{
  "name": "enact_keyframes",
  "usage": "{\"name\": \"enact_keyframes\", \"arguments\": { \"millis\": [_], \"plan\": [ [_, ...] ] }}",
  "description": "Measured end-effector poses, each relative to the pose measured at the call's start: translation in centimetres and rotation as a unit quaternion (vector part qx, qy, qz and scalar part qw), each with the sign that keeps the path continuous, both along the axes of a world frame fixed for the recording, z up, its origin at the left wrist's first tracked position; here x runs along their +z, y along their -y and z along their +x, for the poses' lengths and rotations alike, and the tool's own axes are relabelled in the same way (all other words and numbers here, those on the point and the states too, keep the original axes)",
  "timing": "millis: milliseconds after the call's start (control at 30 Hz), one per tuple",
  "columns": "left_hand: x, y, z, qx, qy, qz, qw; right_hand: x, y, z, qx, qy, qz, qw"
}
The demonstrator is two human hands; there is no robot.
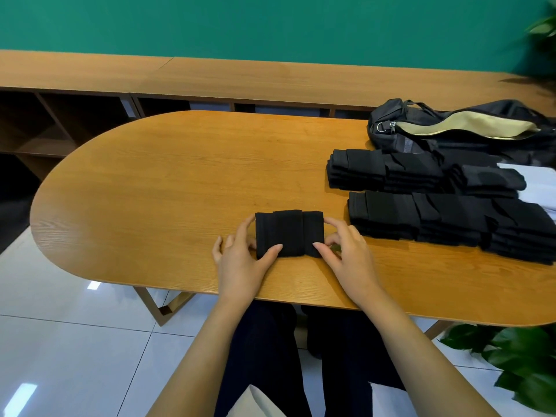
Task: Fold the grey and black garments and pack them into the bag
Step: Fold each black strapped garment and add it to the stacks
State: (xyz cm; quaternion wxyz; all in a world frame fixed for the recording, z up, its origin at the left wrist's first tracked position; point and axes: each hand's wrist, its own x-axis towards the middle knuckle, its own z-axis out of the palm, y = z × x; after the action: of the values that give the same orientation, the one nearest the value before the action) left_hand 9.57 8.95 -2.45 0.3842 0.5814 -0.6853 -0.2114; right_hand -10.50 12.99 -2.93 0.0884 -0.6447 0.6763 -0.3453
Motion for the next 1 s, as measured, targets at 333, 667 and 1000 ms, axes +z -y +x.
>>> {"name": "enact_keyframes", "arguments": {
  "millis": [333, 667, 1000],
  "plan": [
    [0.32, -0.23, -0.11, 0.005, 0.031, -0.01, 0.999, 0.42, -0.2, 0.26, -0.009, -0.001, -0.007, 1.0],
    [0.08, 0.0, 0.27, -0.045, 0.073, -0.027, 0.996, 0.47, -0.05, 0.48, 0.026, -0.146, -0.011, 0.989],
    [0.5, -0.01, 0.08, -0.094, 0.131, 0.032, 0.986, 0.87, -0.25, 0.54, 0.01, -0.096, 0.037, 0.995]
  ]
}}
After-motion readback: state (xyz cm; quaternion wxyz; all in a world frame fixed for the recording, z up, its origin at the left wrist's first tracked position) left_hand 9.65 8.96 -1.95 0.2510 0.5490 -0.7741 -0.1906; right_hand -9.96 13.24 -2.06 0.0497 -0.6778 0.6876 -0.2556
